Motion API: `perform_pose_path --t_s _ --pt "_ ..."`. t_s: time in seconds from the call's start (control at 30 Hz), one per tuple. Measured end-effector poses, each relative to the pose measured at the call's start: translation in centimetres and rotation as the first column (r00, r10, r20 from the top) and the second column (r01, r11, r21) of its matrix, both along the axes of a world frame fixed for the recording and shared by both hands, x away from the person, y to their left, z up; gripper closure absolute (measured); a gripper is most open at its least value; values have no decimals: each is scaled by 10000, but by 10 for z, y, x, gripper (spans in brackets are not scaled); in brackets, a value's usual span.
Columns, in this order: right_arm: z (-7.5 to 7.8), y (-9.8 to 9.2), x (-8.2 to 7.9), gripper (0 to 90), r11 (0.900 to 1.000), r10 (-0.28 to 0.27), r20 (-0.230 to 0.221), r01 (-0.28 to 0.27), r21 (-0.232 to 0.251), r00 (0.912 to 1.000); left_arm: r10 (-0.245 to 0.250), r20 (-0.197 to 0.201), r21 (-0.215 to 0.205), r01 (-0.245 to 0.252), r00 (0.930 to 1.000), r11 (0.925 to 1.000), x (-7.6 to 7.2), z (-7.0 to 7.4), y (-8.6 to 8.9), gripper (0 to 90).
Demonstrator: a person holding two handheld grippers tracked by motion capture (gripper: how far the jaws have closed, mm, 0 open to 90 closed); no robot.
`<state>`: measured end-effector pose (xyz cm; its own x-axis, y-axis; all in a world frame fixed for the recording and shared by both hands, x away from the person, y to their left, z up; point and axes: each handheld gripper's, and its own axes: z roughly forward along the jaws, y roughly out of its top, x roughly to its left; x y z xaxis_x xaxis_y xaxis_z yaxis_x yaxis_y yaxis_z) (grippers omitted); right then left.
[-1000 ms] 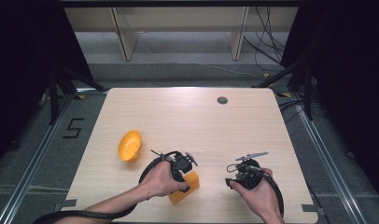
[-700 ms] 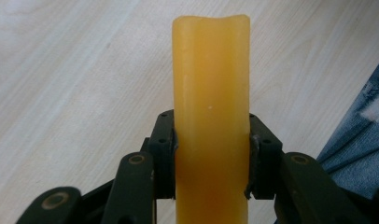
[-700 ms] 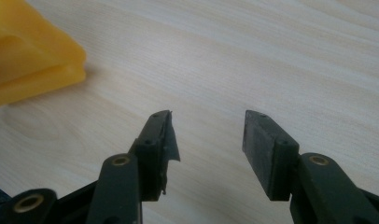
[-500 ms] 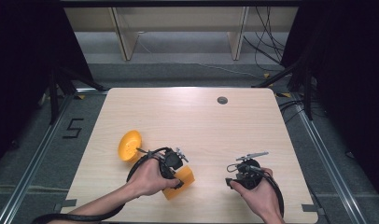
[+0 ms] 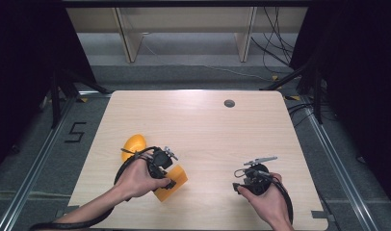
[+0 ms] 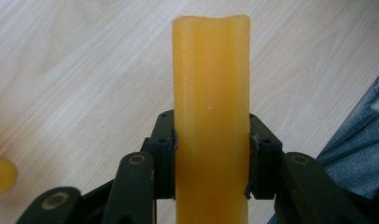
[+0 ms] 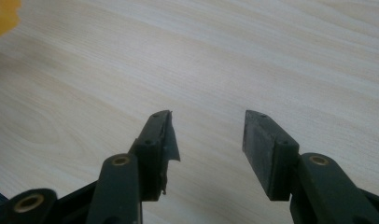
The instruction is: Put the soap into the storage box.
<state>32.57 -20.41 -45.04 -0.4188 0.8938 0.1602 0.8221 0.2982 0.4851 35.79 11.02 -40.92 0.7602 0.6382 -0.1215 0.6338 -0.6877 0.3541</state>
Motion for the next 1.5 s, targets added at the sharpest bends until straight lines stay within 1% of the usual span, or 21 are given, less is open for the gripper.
perform_pose_path --t_s 0.07,0.1,0.27,0.3,0.33,0.43,0.47,0.57,0.6,0.63,0.67,0.77,0.9,1.07,1.13,1.2,1.27,1.3,1.37,1.43,1.5 --pt "0 1 0 525 9997 -234 59 233 46 9997 55 12 -15 -55 10000 10000 1 1 3 609" --pt "0 0 1 525 9999 -45 -27 46 157 10000 172 -6 -35 -172 9999 9998 2 2 8 609" --pt "2 1 0 525 9998 -128 27 128 161 9999 439 125 -96 -438 9990 9990 4 6 17 609" --pt "2 0 0 524 10000 -70 131 71 -45 9999 694 157 -306 -689 9975 9972 4 7 21 609" --pt "1 1 0 524 9999 -154 289 152 59 9995 718 144 -312 -714 9973 9970 5 8 23 609" --pt "1 0 1 524 9999 -110 254 107 96 9996 778 200 -365 -771 9968 9964 6 9 27 609" --pt "2 1 0 524 9997 -182 164 179 155 9997 1035 135 -469 -1028 9945 9936 5 10 31 609" --pt "1 1 1 524 9999 -142 274 140 81 9995 992 177 -462 -983 9949 9941 5 10 35 609" --pt "0 0 2 524 9985 168 107 -173 522 9998 1116 146 -523 -1107 9936 9925 5 10 38 609" --pt "0 0 2 524 9985 168 107 -173 522 9998 1116 146 -523 -1107 9936 9925 5 10 38 609" --pt "1 2 1 524 9999 -122 204 121 75 9997 1205 178 -536 -1194 9925 9914 5 12 41 609" --pt "1 1 2 524 9999 64 148 -66 139 9999 1318 143 -591 -1307 9912 9897 6 14 46 609" --pt "1 2 3 524 9999 0 139 -2 142 9999 1478 161 -572 -1467 9889 9875 8 19 51 609" --pt "1 1 3 524 9999 56 126 -57 99 9999 1856 209 -664 -1839 9824 9807 13 25 57 609" --pt "1 2 3 524 10000 43 117 -44 59 9999 1964 298 -508 -1948 9801 9795 16 28 60 609" --pt "1 2 2 524 10000 44 171 -44 19 9998 2245 311 -644 -2222 9740 9729 18 29 62 609" --pt "0 1 3 524 9999 69 111 -69 76 9999 2176 327 -491 -2159 9755 9752 19 30 64 609" --pt "1 2 2 524 10000 12 184 -13 33 9998 2467 310 -611 -2446 9686 9677 21 31 66 609" --pt "1 2 3 525 10000 8 211 -9 25 9998 2595 251 -722 -2571 9654 9637 23 31 68 609" --pt "1 2 3 525 10000 -15 248 14 21 9997 2611 232 -683 -2590 9650 9635 25 32 70 609" --pt "1 2 2 525 10000 -3 229 2 6 9997 2856 227 -713 -2834 9581 9564 27 32 72 609"
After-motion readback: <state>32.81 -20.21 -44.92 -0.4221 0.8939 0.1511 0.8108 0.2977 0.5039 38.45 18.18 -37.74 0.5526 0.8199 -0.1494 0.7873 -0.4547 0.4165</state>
